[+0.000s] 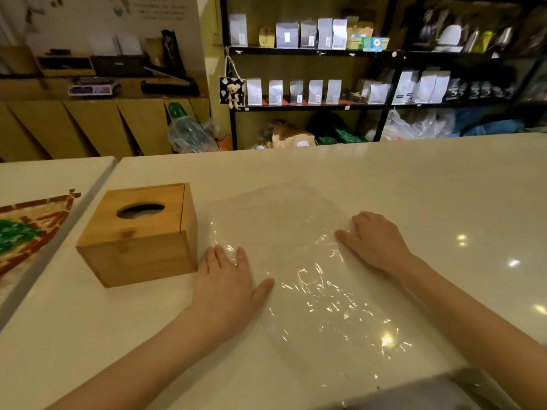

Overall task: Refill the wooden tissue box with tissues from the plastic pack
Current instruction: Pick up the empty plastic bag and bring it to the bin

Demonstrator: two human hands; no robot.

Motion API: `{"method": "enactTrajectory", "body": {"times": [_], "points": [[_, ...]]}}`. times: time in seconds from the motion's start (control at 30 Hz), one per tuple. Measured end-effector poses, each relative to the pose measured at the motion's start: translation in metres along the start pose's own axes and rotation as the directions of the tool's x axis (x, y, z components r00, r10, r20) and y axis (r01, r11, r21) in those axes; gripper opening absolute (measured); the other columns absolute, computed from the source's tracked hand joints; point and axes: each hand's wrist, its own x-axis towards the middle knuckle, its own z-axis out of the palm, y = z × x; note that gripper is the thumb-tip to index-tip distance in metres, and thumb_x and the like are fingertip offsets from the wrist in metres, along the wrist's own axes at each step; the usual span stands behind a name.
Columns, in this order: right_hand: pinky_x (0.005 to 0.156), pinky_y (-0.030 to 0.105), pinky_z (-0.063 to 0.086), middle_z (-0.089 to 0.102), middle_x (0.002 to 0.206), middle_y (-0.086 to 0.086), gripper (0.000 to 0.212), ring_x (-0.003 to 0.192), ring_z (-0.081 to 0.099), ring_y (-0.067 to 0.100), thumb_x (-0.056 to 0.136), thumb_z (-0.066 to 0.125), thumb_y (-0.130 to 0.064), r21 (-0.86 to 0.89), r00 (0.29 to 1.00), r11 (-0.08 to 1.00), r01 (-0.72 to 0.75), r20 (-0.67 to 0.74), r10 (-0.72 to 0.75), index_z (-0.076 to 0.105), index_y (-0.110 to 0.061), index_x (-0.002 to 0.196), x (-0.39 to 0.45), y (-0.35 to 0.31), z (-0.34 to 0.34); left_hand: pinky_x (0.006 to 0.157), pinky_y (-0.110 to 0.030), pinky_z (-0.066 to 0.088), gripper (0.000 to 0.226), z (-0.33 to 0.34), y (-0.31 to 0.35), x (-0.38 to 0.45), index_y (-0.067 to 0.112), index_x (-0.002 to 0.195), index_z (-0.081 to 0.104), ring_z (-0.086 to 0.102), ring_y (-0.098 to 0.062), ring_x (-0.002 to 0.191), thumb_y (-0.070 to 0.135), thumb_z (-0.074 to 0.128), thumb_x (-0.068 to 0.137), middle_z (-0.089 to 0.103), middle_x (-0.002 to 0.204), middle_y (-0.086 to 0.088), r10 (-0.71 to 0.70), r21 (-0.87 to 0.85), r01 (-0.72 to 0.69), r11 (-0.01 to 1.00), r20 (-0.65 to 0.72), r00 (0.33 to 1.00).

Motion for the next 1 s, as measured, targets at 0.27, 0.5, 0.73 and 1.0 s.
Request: {"method": "enactTrajectory", "body": {"times": [0.27, 0.5, 0.73, 1.0], "points": [[0.081, 0.037, 0.045, 0.059, 0.076, -0.003, 0.028, 0.091, 0.057, 0.028, 0.082, 0.054, -0.009, 0.504, 0.98, 0.858, -0.099, -0.102, 0.173, 0.056, -0.011, 0.109, 0.005, 0.008, -0.003, 0.116, -0.035, 0.009, 0.074, -0.008, -0.013, 0.019, 0.022, 0.145, 0.012, 0.003, -0.027, 0.145, 0.055, 0.038, 0.085, 0.005, 0.156, -0.013, 0.068, -0.453, -0.065, 0.889, -0.008, 0.998], [0.058, 0.021, 0.047, 0.058, 0.077, 0.003, 0.03, 0.066, 0.058, 0.017, 0.085, 0.048, -0.003, 0.83, 0.948, 0.555, -0.055, -0.131, 0.289, 0.054, -0.013, 0.112, 0.007, 0.012, 0.002, 0.101, -0.034, 0.04, 0.074, -0.008, -0.013, 0.022, 0.022, 0.134, 0.038, 0.041, -0.019, 0.127, 0.009, 0.073, 0.07, 0.038, 0.14, -0.009, -0.113, -0.882, -0.038, 0.469, -0.103, 0.988], [0.046, 0.015, 0.043, 0.057, 0.068, 0.002, 0.028, 0.039, 0.05, -0.003, 0.082, 0.048, 0.001, 0.924, 0.916, 0.383, 0.007, -0.16, 0.369, 0.058, -0.016, 0.102, 0.004, 0.018, 0.0, 0.078, -0.03, 0.053, 0.072, -0.017, -0.002, 0.028, 0.028, 0.133, 0.04, 0.062, -0.025, 0.104, -0.005, 0.067, 0.075, 0.045, 0.127, -0.008, -0.214, -0.979, 0.067, -0.194, 0.109, 0.971], [0.04, 0.013, 0.036, 0.058, 0.068, 0.004, 0.022, 0.043, 0.052, 0.003, 0.084, 0.052, 0.001, 0.981, 0.934, 0.191, 0.016, -0.083, 0.349, 0.066, -0.016, 0.09, 0.004, 0.03, -0.009, 0.069, -0.02, 0.045, 0.034, -0.035, -0.006, 0.045, 0.009, 0.119, 0.058, 0.065, -0.004, 0.073, 0.001, 0.055, 0.086, 0.067, 0.09, -0.001, -0.143, -0.994, 0.057, -0.097, 0.071, 0.987]]}}
